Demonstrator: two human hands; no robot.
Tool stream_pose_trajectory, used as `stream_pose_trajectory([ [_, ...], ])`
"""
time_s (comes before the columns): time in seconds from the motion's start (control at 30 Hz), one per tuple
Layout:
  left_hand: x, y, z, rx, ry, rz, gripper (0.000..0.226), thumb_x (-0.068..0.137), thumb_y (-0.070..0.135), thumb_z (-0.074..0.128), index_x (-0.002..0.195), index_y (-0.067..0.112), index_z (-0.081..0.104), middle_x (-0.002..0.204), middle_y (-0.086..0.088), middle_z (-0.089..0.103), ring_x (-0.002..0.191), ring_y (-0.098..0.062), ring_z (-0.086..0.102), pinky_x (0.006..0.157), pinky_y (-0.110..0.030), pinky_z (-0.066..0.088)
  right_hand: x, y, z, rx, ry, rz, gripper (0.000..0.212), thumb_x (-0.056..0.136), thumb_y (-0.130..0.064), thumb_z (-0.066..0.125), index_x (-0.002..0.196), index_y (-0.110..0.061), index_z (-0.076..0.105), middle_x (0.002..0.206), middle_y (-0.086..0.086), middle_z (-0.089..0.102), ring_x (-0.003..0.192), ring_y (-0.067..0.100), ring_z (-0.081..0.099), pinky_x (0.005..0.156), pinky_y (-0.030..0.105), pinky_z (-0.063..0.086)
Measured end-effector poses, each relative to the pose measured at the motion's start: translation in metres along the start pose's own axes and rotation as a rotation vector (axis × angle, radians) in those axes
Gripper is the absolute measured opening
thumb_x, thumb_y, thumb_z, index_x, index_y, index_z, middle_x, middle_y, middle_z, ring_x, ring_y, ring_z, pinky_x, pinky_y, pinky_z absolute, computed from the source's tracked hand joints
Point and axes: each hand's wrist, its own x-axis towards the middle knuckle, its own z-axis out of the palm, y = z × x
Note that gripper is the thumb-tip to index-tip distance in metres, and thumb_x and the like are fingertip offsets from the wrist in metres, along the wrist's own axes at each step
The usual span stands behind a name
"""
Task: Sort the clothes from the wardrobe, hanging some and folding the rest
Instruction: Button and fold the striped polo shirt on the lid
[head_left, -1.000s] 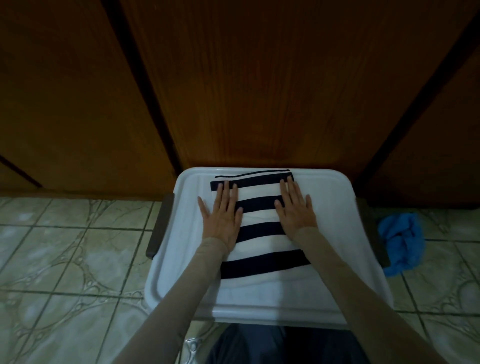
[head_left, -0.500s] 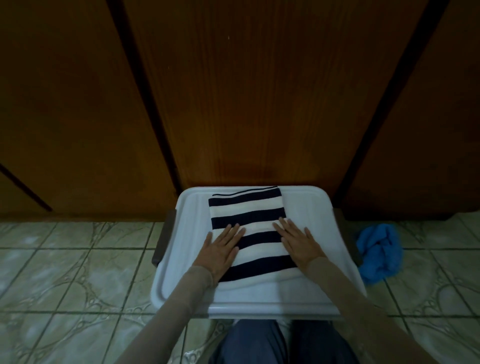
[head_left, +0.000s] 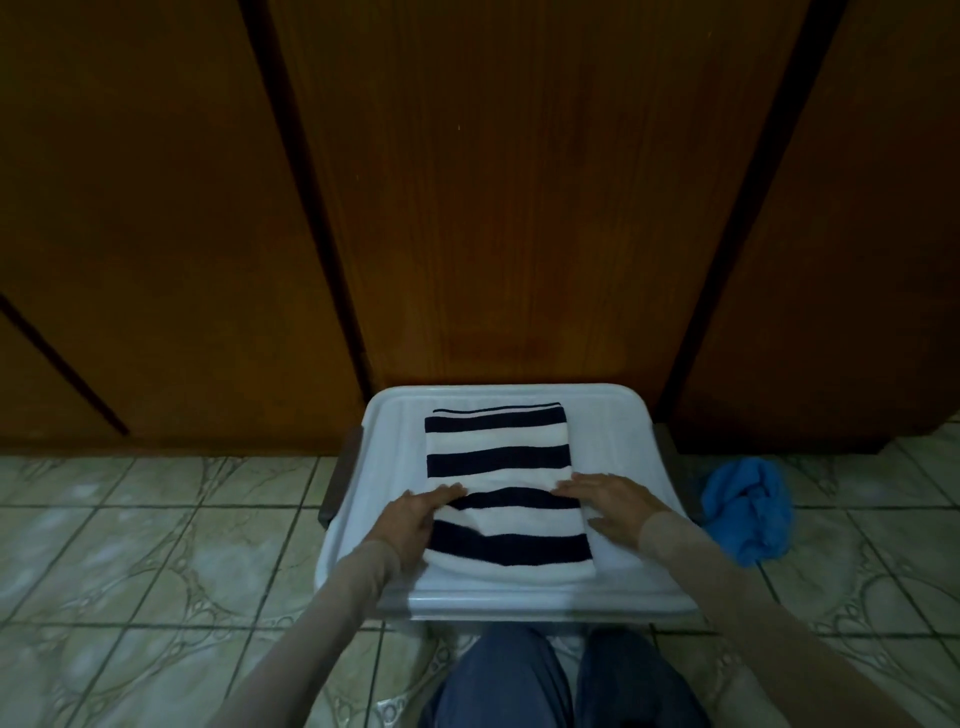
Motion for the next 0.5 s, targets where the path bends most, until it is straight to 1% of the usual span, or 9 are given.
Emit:
stream_pose_trajectory([
  [0.03,-0.001,0.001,-0.001,-0.018,0.022,-0.013,0.044,0.097,0.021,0.046,0.131,0.047,0.035,0.132,-0.011,0.052,0.118,-0.027,0.052,0.103,-0.024,0.035,-0.005,-0.001,-0.001,0.027,0.018,-0.009,0.058,0.092,-0.015,0.056,0.143,-0.029,0.031,0.149,-0.005,0.032,0.138,0.010,0.029,0.107,0.011,0.013],
  [0.1,-0.002,0.009,-0.008,-0.029,0.017,-0.062,0.043,0.092,0.033,0.036,0.134,0.034,0.044,0.129,-0.012,0.057,0.117,-0.027,0.054,0.099,-0.024,0.036,-0.014,-0.001,-0.002,0.099,0.042,-0.008,0.059,0.087,-0.027,0.064,0.140,-0.029,0.037,0.144,-0.004,0.040,0.134,0.013,0.034,0.102,0.009,0.017],
  [0.17,-0.002,0.015,-0.014,-0.097,0.014,-0.116,0.067,0.076,0.039,0.023,0.137,0.023,0.045,0.133,-0.011,0.056,0.120,-0.028,0.052,0.098,-0.024,0.035,-0.022,-0.004,0.000,0.163,0.027,0.004,0.066,0.081,-0.034,0.071,0.138,-0.026,0.039,0.139,-0.003,0.044,0.129,0.015,0.038,0.103,0.013,0.024],
  [0.2,-0.003,0.017,-0.015,-0.147,0.024,-0.140,0.072,0.072,0.040,0.023,0.137,0.018,0.046,0.133,-0.012,0.055,0.121,-0.029,0.052,0.097,-0.025,0.036,-0.025,-0.007,0.002,0.192,0.026,0.018,0.071,0.077,-0.038,0.073,0.138,-0.024,0.039,0.136,-0.002,0.045,0.127,0.016,0.040,0.102,0.016,0.028],
  [0.27,-0.002,0.020,-0.016,-0.294,0.071,-0.221,0.065,0.081,0.044,0.029,0.132,0.009,0.051,0.133,-0.016,0.054,0.120,-0.031,0.051,0.094,-0.027,0.037,-0.029,-0.018,0.003,0.300,0.084,0.107,0.070,0.075,-0.042,0.074,0.133,-0.016,0.043,0.126,-0.001,0.049,0.117,0.015,0.047,0.093,0.017,0.035],
  [0.33,0.000,0.020,-0.012,-0.418,0.103,-0.293,0.053,0.094,0.043,0.039,0.126,0.004,0.054,0.129,-0.019,0.055,0.117,-0.033,0.052,0.092,-0.030,0.037,-0.030,-0.029,0.003,0.424,0.172,0.192,0.045,0.084,-0.042,0.065,0.116,-0.013,0.054,0.112,0.000,0.057,0.103,0.015,0.054,0.079,0.013,0.040],
  [0.4,0.001,0.023,-0.006,-0.459,0.138,-0.323,0.042,0.101,0.034,0.038,0.122,0.002,0.056,0.124,-0.021,0.058,0.112,-0.033,0.054,0.089,-0.031,0.037,-0.030,-0.041,0.002,0.575,0.203,0.244,0.019,0.094,-0.038,0.050,0.091,-0.020,0.057,0.092,-0.001,0.059,0.089,0.014,0.056,0.067,0.007,0.037],
  [0.43,0.001,0.024,-0.002,-0.465,0.172,-0.319,0.040,0.102,0.031,0.034,0.120,0.003,0.056,0.122,-0.020,0.059,0.110,-0.033,0.054,0.087,-0.030,0.037,-0.029,-0.045,0.003,0.664,0.210,0.259,0.020,0.096,-0.037,0.045,0.089,-0.023,0.057,0.091,-0.002,0.060,0.088,0.014,0.057,0.069,0.008,0.038],
  [0.5,0.001,0.028,0.005,-0.450,0.251,-0.336,0.038,0.103,0.027,0.029,0.121,0.005,0.054,0.117,-0.018,0.061,0.104,-0.032,0.055,0.084,-0.028,0.037,-0.022,-0.046,0.007,0.753,0.241,0.299,0.034,0.098,-0.039,0.038,0.110,-0.016,0.061,0.105,0.008,0.065,0.098,0.021,0.059,0.084,0.021,0.043],
])
